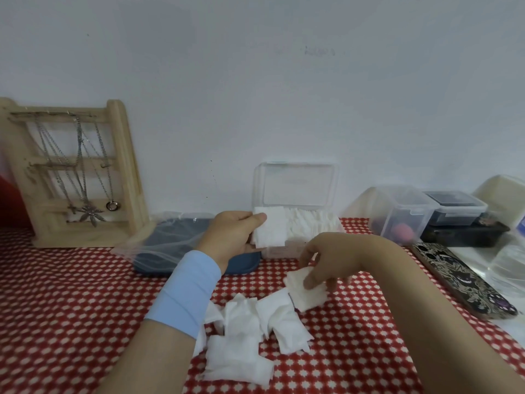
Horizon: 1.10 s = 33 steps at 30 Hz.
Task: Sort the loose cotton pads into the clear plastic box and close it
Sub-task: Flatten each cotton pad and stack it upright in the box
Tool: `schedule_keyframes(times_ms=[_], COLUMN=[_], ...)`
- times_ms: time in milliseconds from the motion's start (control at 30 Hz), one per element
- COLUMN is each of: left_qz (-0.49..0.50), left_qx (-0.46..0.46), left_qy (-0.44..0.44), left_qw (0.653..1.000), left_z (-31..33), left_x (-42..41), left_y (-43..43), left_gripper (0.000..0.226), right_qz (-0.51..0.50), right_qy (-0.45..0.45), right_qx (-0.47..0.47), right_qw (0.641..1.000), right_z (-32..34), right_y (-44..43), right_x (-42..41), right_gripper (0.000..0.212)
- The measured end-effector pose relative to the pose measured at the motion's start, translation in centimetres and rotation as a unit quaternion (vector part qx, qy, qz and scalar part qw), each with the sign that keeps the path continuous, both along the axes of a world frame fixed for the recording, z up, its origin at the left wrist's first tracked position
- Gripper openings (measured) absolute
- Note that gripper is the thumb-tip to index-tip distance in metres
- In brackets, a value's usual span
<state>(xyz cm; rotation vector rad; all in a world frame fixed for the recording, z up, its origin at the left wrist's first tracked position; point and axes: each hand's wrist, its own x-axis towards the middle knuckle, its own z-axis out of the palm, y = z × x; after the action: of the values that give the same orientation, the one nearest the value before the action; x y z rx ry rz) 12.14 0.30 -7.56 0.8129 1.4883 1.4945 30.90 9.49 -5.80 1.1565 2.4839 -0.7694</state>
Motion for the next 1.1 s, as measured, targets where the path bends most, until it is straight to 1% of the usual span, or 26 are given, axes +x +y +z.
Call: schedule_keyframes(times_ms=[67, 133, 200, 233, 300, 367, 400, 467, 600, 667, 733, 800, 867, 967, 1100], left_qz=[0.002, 0.000, -0.003, -0.003, -0.005, -0.011, -0.015, -0.019, -0.009, -0.003, -0.004, -0.016, -0.038, -0.060, -0.063], left_qx=[-0.001, 0.000, 0.004, 0.005, 0.005, 0.000, -0.002, -0.006, -0.013, -0.016, -0.019, -0.023, -0.032, -0.032, -0.030], left_qy=[0.015, 0.025, 0.038, 0.047, 0.058, 0.061, 0.064, 0.070, 0.091, 0.116, 0.128, 0.115, 0.089, 0.048, 0.022], left_qw=[1.000, 1.000, 0.999, 0.999, 0.998, 0.998, 0.998, 0.997, 0.996, 0.993, 0.992, 0.993, 0.995, 0.997, 0.997], left_z=[0.0, 0.0, 0.1, 0.1, 0.1, 0.0, -0.1, -0.2, -0.4, -0.4, -0.4, -0.4, -0.5, -0.6, -0.4], left_x=[0.0, 0.0, 0.0, 0.0, 0.1, 0.2, 0.2, 0.2, 0.0, 0.0, 0.1, 0.4, 0.8, 1.1, 1.2], left_y=[0.1, 0.1, 0.1, 0.1, 0.1, 0.1, 0.1, 0.1, 0.2, 0.3, 0.3, 0.4, 0.4, 0.4, 0.3], left_gripper=[0.013, 0.009, 0.010, 0.011, 0.013, 0.013, 0.012, 0.011, 0.011, 0.015, 0.016, 0.014, 0.017, 0.024, 0.023], right_qz=[-0.026, -0.030, -0.012, 0.003, 0.053, 0.090, 0.095, 0.085, 0.047, 0.027, 0.006, -0.010, -0.003, 0.008, -0.025], right_qy=[0.002, 0.002, 0.038, 0.053, 0.039, -0.001, -0.011, -0.003, 0.075, 0.140, 0.243, 0.328, 0.350, 0.338, 0.349], right_qx=[0.000, 0.035, 0.062, 0.065, 0.055, 0.053, 0.056, 0.066, 0.081, 0.078, 0.080, 0.072, 0.065, 0.103, 0.114], right_qw=[1.000, 0.999, 0.997, 0.996, 0.996, 0.995, 0.994, 0.994, 0.993, 0.987, 0.967, 0.942, 0.934, 0.936, 0.930], right_z=[0.1, 0.6, 1.1, 1.2, 1.2, 0.3, -0.1, -0.5, 0.9, 2.0, 2.7, 3.0, 2.7, 1.7, 1.2], right_y=[-0.2, -0.5, -0.7, -0.7, -1.1, -1.2, -1.2, -0.9, -0.8, -1.1, -1.2, -1.4, -1.5, -1.1, -0.7], right_x=[0.1, 0.3, 0.6, 0.6, 0.4, -0.2, -0.5, -0.6, 0.3, 0.8, 0.8, 0.5, 0.0, -0.6, -1.0], right_gripper=[0.046, 0.037, 0.027, 0.028, 0.038, 0.040, 0.038, 0.028, 0.016, 0.014, 0.013, 0.015, 0.014, 0.011, 0.009])
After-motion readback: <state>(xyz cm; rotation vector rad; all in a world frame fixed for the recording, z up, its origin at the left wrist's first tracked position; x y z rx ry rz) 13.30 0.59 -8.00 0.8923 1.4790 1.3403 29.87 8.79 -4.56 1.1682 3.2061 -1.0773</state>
